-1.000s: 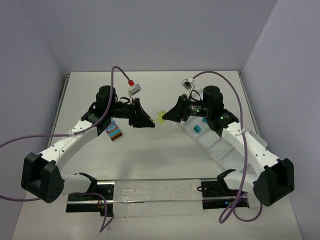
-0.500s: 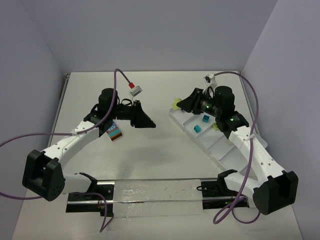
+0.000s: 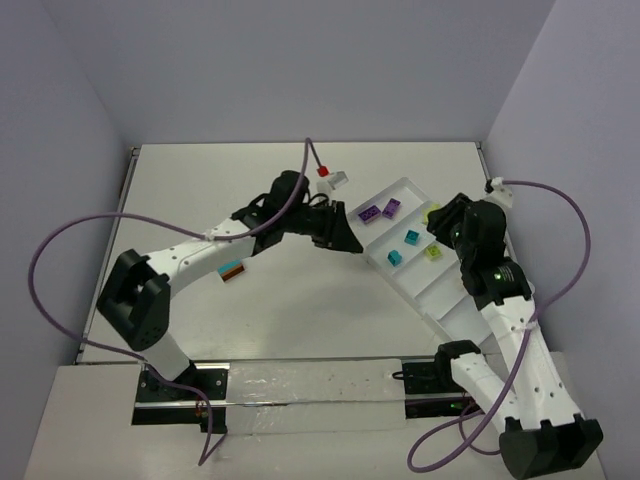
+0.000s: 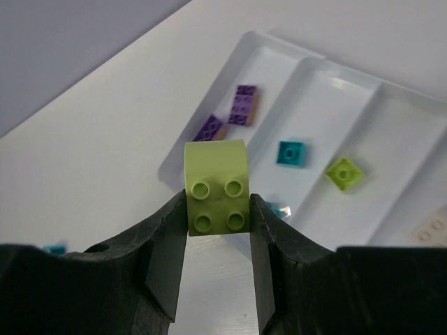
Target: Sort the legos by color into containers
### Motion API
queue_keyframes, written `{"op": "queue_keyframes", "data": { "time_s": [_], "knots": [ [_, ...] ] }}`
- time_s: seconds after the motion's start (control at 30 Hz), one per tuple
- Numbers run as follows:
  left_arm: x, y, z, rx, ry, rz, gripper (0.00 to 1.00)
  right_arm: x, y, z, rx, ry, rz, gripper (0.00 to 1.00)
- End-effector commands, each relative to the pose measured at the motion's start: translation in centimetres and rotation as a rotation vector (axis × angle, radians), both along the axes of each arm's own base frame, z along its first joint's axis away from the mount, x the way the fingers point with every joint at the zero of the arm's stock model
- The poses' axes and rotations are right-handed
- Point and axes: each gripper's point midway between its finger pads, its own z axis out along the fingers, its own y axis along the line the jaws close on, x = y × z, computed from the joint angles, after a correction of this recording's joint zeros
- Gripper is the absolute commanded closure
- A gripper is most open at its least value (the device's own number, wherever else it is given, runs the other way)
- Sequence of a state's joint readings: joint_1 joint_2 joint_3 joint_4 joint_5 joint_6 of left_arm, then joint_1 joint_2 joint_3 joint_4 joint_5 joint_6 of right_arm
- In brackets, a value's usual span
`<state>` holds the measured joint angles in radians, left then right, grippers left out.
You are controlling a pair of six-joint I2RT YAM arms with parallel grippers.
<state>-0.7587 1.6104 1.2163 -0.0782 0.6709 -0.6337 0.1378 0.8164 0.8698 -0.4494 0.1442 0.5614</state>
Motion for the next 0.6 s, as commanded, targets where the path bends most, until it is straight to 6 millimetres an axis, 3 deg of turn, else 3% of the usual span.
{"op": "queue_keyframes", "data": {
  "time_s": [0.0, 0.07, 0.13, 0.2, 0.27, 0.43, 0.5, 0.57],
  "knots": [
    [1.4, -5.5, -0.5, 0.015, 0.050, 0.056, 1.00, -2.3, -5.2, -0.3, -0.042, -0.023, -0.265, 1.00],
    [1.1, -8.0, -0.4, 0.011, 0.061, 0.032, 1.00, -3.2, -6.0, 0.1, -0.040, -0.046, -0.311, 1.00],
    [0.6, -10.2, -2.5, 0.039, 0.107, 0.014, 1.00, -3.8, -6.7, 0.6, -0.028, -0.067, -0.354, 1.00],
    [0.9, -12.0, -2.4, 0.043, 0.106, 0.022, 1.00, -4.6, -7.4, 1.1, -0.023, -0.094, -0.393, 1.00],
    [0.8, -13.3, -4.1, 0.082, 0.118, 0.025, 1.00, -5.3, -8.1, 1.4, -0.024, -0.114, -0.432, 1.00],
    [1.5, -16.7, -4.8, 0.105, 0.066, 0.020, 1.00, -6.7, -8.8, 2.5, -0.002, -0.177, -0.477, 1.00],
    [1.4, -17.6, -7.2, 0.168, 0.069, 0.004, 1.00, -7.0, -9.0, 2.7, 0.003, -0.195, -0.483, 1.00],
    [1.8, -18.8, -6.5, 0.149, 0.045, 0.000, 1.00, -7.2, -9.1, 2.8, 0.004, -0.215, -0.490, 1.00]
  ]
}}
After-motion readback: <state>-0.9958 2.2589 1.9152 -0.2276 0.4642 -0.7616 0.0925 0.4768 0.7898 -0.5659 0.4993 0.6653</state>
